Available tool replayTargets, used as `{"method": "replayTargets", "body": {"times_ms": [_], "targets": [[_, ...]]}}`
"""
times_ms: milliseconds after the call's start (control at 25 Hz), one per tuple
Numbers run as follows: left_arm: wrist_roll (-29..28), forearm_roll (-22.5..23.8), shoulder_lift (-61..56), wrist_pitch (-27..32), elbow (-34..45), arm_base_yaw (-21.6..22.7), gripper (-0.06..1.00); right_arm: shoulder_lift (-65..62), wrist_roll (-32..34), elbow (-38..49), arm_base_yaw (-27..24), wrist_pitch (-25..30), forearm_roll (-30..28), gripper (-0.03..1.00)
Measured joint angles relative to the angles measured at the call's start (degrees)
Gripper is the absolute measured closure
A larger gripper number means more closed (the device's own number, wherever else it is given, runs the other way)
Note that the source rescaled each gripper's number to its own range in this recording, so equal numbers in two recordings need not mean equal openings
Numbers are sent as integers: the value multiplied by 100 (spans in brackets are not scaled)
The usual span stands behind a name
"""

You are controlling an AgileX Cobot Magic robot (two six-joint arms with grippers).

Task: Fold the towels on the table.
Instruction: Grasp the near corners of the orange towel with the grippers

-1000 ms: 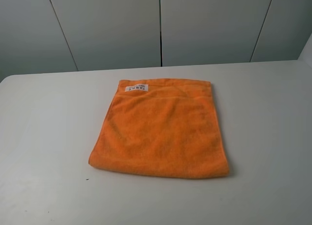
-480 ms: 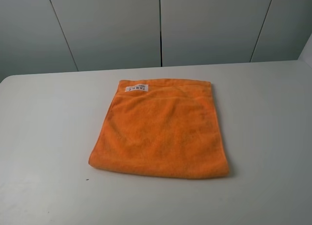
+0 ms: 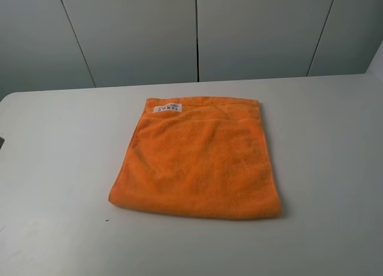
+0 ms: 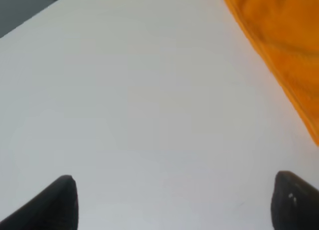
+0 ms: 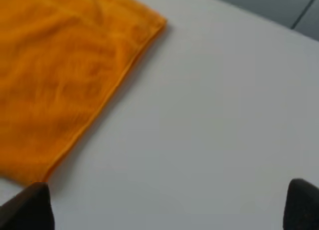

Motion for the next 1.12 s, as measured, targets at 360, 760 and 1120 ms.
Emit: {"method": "replayTargets", "body": {"times_ms": [360,760,1120], "targets": [[1446,-5,3097,-599,-1138,-1300,-5,3158,-1527,0,1020,-716,470,-3],[2013,742,4411,-365,-1398,-2355,-5,4721,-2249,-1,2496,-1345,435,-3],[2025,1150,4840,-317,-1398,-2549,-5,5306,-2315,-66,2884,-1694,333,-3]]}}
